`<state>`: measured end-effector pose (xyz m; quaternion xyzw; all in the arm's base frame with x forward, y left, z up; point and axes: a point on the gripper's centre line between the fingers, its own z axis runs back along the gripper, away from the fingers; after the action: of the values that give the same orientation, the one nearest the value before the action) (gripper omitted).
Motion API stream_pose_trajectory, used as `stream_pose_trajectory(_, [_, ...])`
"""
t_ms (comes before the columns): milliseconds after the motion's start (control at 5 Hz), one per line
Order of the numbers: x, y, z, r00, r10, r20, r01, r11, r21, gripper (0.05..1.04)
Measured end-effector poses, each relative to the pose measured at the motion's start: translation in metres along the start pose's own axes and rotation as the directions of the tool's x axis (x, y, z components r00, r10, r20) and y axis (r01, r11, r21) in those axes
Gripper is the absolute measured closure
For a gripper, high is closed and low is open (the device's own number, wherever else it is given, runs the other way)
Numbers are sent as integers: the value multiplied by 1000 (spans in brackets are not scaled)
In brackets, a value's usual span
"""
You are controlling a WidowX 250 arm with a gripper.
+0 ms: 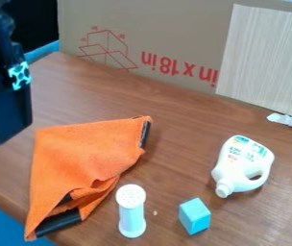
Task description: Move the cloth from bottom left of the table to top right of the table
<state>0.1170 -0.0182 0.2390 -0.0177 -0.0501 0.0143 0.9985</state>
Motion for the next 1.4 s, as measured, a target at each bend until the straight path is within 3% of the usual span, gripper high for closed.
stream_pose_trajectory(200, [0, 1, -3, 1000, 1, -1, -1, 1000, 3, 83])
stream_pose_trajectory(400, [37, 7, -60, 1000, -23, -6, 23, 997, 76, 83])
stream_pose_trajectory(800, [99, 64, -156, 993, -34, 117, 22, 995, 100, 83])
stream_pose_trajectory(1000, [106, 77, -163, 988, -58, 143, 45, 995, 94, 83])
stream_pose_trajectory(1200, [113, 103, -158, 987, -15, 161, 10, 999, 33, 83])
stream_pose_trajectory(1400, [114, 110, -172, 991, -11, 132, 9, 1000, 15, 83])
